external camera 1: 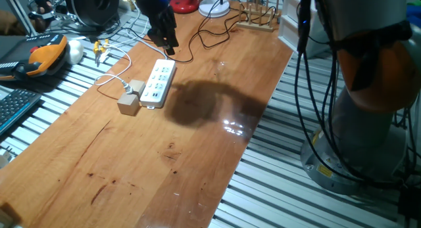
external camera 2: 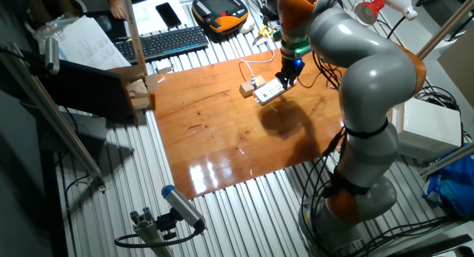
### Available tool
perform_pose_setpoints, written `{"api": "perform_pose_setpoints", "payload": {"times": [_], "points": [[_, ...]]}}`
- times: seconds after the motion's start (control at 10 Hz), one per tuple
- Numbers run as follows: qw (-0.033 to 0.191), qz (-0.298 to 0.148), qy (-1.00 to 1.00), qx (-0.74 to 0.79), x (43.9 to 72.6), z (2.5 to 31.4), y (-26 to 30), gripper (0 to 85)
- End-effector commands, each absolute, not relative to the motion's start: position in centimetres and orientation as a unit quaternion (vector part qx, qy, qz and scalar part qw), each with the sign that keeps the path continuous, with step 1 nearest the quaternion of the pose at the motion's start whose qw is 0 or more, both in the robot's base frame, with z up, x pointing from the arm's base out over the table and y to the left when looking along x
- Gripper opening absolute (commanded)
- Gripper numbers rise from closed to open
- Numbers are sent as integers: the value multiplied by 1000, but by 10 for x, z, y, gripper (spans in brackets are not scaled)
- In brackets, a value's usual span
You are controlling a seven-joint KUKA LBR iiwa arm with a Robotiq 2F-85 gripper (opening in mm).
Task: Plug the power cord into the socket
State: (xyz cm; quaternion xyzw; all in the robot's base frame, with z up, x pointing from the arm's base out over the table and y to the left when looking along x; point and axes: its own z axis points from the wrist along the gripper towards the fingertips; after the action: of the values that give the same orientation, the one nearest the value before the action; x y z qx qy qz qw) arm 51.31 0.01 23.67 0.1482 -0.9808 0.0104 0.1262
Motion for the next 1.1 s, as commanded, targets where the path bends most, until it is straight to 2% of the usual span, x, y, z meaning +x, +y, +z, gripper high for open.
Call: {"api": "perform_pose_setpoints", "payload": {"times": [0.0, 0.4, 0.8, 0.9, 1.0], "points": [[127, 10, -980, 151, 513, 236, 0, 0], [107, 7, -982, 156, 509, 237, -1, 0], [109, 8, -987, 119, 509, 237, -1, 0], [104, 4, -988, 111, 509, 237, -1, 0], [112, 1, -987, 116, 509, 237, -1, 0]]}}
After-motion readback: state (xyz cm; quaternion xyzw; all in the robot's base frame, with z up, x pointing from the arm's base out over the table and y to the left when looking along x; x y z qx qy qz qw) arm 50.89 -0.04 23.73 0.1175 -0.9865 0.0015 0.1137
